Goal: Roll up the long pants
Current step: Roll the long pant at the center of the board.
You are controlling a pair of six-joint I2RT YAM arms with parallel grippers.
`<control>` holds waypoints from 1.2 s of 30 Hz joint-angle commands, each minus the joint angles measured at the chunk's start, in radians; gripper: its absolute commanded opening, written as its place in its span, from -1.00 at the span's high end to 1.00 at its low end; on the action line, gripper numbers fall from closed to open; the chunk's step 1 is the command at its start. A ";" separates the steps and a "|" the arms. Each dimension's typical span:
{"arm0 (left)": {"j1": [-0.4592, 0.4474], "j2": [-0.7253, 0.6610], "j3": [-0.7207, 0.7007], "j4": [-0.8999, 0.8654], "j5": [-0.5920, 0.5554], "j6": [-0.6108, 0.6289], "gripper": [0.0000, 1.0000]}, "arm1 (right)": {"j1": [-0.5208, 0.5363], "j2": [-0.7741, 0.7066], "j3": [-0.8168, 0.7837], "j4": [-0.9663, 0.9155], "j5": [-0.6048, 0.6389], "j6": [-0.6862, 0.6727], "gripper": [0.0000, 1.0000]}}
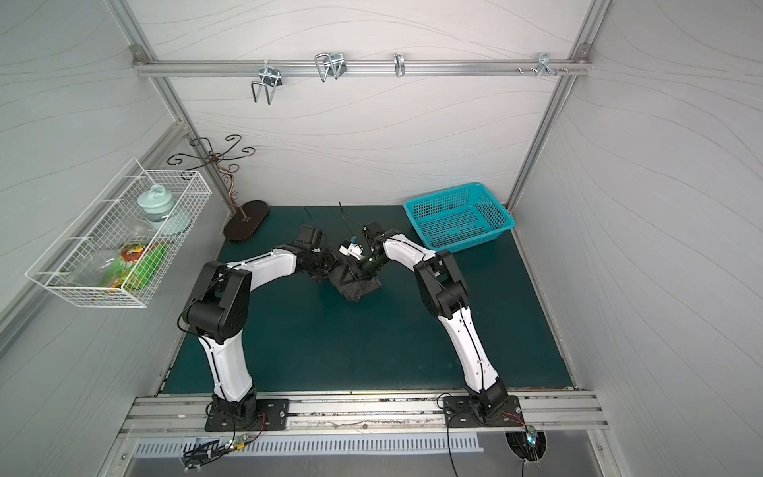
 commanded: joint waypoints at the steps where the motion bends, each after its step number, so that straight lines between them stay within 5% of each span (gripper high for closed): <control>1: -0.003 0.119 0.012 -0.191 -0.156 0.049 0.03 | 0.060 0.184 -0.155 -0.382 0.222 0.031 0.20; 10: -0.004 0.183 0.070 -0.305 -0.157 0.074 0.26 | 0.061 0.095 -0.180 -0.318 0.281 0.066 -0.29; 16: -0.006 0.196 0.092 -0.358 -0.170 0.091 0.31 | 0.060 -0.010 -0.221 -0.238 0.357 0.105 -0.97; 27: -0.008 0.198 0.111 -0.408 -0.155 0.130 0.36 | 0.002 -0.209 -0.265 -0.182 0.499 0.148 -0.98; 36: -0.015 0.194 0.107 -0.435 -0.125 0.176 0.37 | -0.112 -0.292 -0.239 -0.187 0.457 0.110 -0.98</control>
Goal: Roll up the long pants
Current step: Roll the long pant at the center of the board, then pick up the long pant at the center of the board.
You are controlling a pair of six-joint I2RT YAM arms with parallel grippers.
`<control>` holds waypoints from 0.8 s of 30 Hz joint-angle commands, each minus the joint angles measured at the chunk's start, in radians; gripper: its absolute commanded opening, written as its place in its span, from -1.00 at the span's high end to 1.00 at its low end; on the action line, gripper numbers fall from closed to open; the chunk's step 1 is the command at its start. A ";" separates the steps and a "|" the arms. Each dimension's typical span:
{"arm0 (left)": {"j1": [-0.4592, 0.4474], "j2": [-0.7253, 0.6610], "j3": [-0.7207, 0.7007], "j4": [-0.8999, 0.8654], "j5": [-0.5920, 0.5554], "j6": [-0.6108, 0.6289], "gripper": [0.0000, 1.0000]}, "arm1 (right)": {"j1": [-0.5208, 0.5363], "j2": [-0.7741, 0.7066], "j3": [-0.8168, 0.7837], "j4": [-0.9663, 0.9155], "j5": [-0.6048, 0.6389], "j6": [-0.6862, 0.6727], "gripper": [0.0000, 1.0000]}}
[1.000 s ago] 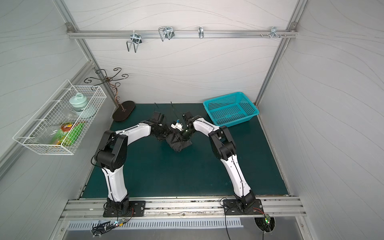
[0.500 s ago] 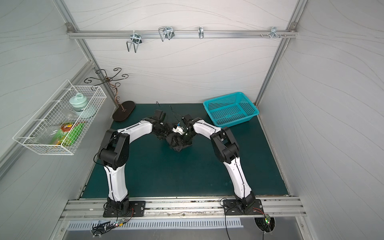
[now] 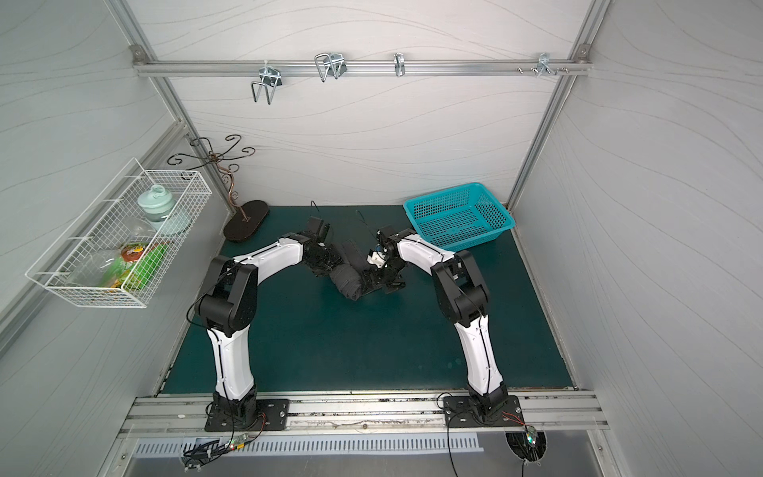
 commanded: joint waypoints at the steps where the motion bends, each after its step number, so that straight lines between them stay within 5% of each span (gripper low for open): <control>1: -0.002 0.114 -0.070 -0.212 -0.082 0.073 0.37 | -0.048 -0.026 -0.004 -0.031 0.025 -0.020 -0.98; 10: -0.032 0.092 -0.092 -0.225 -0.040 0.098 0.41 | -0.143 0.122 -0.017 0.251 -0.330 0.030 -0.98; 24: -0.067 0.068 -0.137 -0.231 0.005 0.124 0.41 | -0.127 0.266 0.168 0.190 -0.423 -0.038 -0.98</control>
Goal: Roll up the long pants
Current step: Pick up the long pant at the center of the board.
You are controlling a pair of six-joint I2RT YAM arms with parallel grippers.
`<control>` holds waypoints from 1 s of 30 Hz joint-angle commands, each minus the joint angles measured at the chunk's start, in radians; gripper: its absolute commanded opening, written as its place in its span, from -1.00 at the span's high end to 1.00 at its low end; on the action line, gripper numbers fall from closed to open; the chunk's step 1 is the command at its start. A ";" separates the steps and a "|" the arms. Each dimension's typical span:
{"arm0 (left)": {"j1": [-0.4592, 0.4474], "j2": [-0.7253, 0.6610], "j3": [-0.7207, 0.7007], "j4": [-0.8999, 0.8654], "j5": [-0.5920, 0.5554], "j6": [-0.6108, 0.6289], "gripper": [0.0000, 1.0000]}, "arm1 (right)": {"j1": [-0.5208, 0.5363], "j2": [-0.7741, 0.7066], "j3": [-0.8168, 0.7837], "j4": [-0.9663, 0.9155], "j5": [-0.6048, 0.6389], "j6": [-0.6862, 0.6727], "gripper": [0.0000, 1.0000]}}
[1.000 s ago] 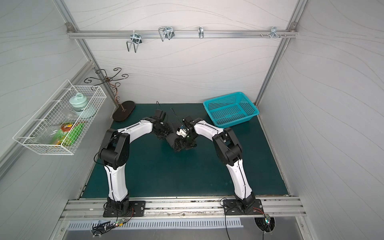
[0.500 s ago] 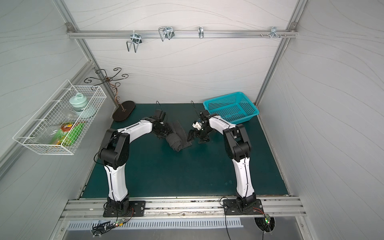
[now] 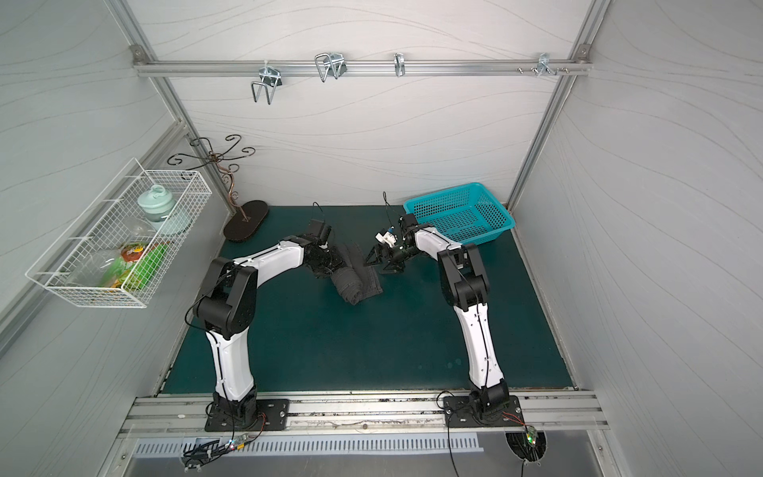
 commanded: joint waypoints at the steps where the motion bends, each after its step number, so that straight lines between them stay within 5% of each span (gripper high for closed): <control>1: -0.032 0.097 -0.087 -0.267 -0.020 0.048 0.41 | 0.029 0.068 0.014 -0.032 0.033 -0.046 -0.98; 30: -0.106 0.235 0.100 -0.378 -0.089 0.051 0.49 | 0.211 -0.015 -0.070 0.044 -0.095 0.040 -0.98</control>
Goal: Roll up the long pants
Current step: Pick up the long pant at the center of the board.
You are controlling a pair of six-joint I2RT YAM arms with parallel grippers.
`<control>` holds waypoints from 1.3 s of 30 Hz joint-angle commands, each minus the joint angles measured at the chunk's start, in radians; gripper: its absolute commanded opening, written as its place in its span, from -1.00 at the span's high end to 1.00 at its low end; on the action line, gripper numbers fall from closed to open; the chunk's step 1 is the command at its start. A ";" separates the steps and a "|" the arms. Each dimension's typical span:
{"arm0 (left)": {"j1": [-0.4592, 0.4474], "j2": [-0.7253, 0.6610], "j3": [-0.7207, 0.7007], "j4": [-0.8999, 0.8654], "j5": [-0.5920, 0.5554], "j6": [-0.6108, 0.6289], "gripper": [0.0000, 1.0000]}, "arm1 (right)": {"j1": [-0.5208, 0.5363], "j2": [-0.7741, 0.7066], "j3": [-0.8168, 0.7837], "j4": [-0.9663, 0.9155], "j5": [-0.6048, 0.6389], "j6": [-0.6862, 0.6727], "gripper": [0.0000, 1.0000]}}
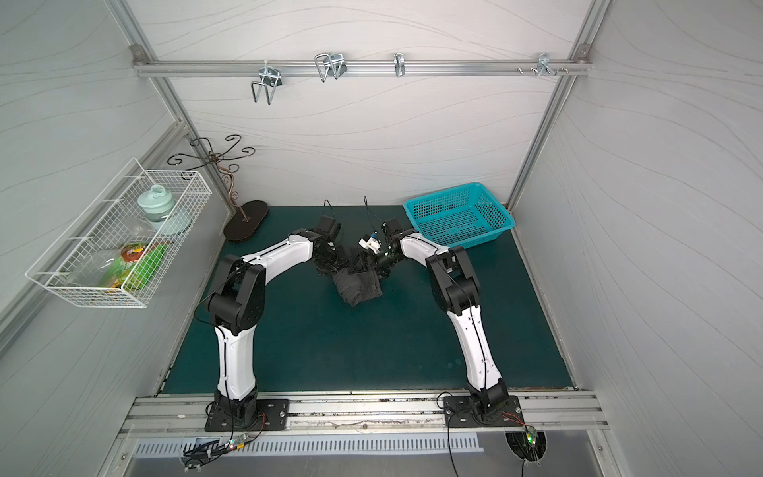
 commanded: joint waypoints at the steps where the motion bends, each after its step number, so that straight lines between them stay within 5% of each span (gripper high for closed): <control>1: -0.059 0.162 -0.054 -0.207 -0.008 0.019 0.49 | 0.101 0.003 -0.027 -0.054 -0.070 -0.006 -0.98; 23: -0.107 0.252 0.112 -0.279 -0.019 -0.064 0.55 | 0.152 0.017 -0.045 -0.002 -0.128 0.062 -0.94; 28: -0.113 0.259 0.112 -0.274 -0.008 -0.072 0.57 | 0.150 0.032 -0.031 -0.006 -0.135 0.075 0.13; 35: -0.114 0.252 0.110 -0.269 -0.006 -0.070 0.56 | 0.147 0.034 -0.044 -0.003 -0.129 0.077 0.67; 37: -0.113 0.254 0.110 -0.269 -0.003 -0.069 0.55 | 0.146 0.034 -0.045 -0.004 -0.124 0.079 0.97; 39: -0.114 0.247 0.110 -0.265 -0.002 -0.072 0.46 | 0.143 0.031 -0.052 -0.001 -0.118 0.082 1.00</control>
